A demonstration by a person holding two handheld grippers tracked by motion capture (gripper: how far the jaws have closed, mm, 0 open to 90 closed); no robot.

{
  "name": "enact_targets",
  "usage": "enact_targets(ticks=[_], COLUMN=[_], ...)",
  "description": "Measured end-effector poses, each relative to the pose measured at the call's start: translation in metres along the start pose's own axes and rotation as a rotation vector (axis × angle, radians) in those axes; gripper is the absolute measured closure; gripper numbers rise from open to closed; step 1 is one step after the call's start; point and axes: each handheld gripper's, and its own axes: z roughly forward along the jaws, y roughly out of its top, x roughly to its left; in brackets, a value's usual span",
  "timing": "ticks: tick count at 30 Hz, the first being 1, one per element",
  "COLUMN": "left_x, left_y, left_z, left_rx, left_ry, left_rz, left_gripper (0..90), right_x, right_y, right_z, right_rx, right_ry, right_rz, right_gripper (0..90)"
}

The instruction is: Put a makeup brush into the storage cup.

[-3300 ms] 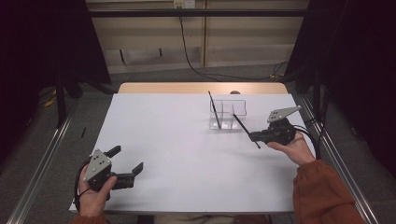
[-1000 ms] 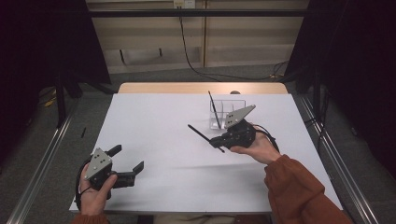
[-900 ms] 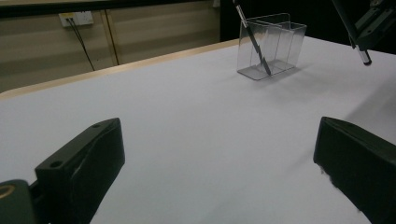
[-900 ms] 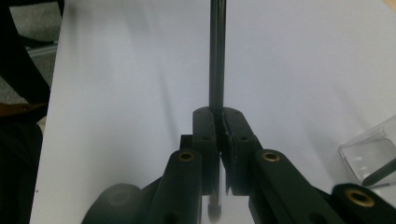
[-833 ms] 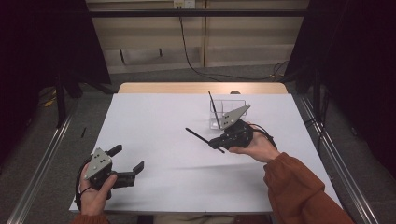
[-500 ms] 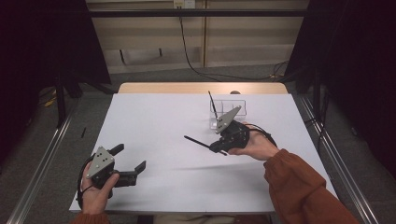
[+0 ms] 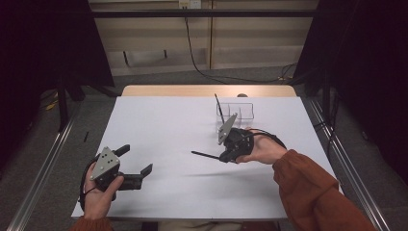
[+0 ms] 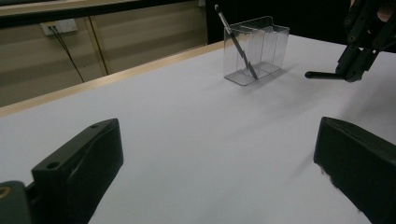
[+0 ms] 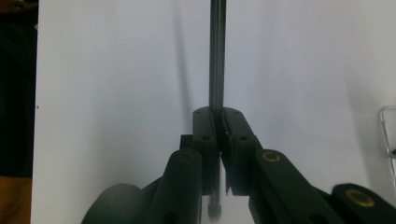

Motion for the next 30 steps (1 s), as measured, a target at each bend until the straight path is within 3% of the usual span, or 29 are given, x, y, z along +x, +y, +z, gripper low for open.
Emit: enact_targets(ticks=[6, 8, 13, 16, 18, 30], left_x=[-0.002, -0.001, 0.001, 0.001, 0.000, -0.011], left_y=[0.004, 0.007, 0.013, 0.016, 0.017, 0.036], left_z=[0.003, 0.004, 0.005, 0.005, 0.006, 0.025], left_rx=[0.022, 0.024, 0.030, 0.017, 0.001, 0.034], left_ry=[-0.021, -0.021, -0.030, -0.037, -0.062, -0.139], left_rz=[0.022, 0.026, 0.025, 0.028, 0.028, 0.056], left_gripper=[1.9, 1.8, 1.7, 1.6, 1.5, 1.6], right_x=[0.003, 0.004, 0.006, 0.006, 0.006, 0.006], right_y=[0.000, 0.000, 0.003, 0.003, 0.003, 0.004], right_z=[0.003, 0.005, 0.007, 0.008, 0.008, 0.011], right_rx=[0.080, 0.105, 0.137, 0.135, 0.126, 0.116], right_ry=[0.021, 0.027, 0.039, 0.042, 0.045, 0.056], right_rz=[-0.010, -0.033, -0.052, -0.051, -0.049, -0.054], right_gripper=[84.8, 84.8, 84.8, 84.7, 84.8, 84.7])
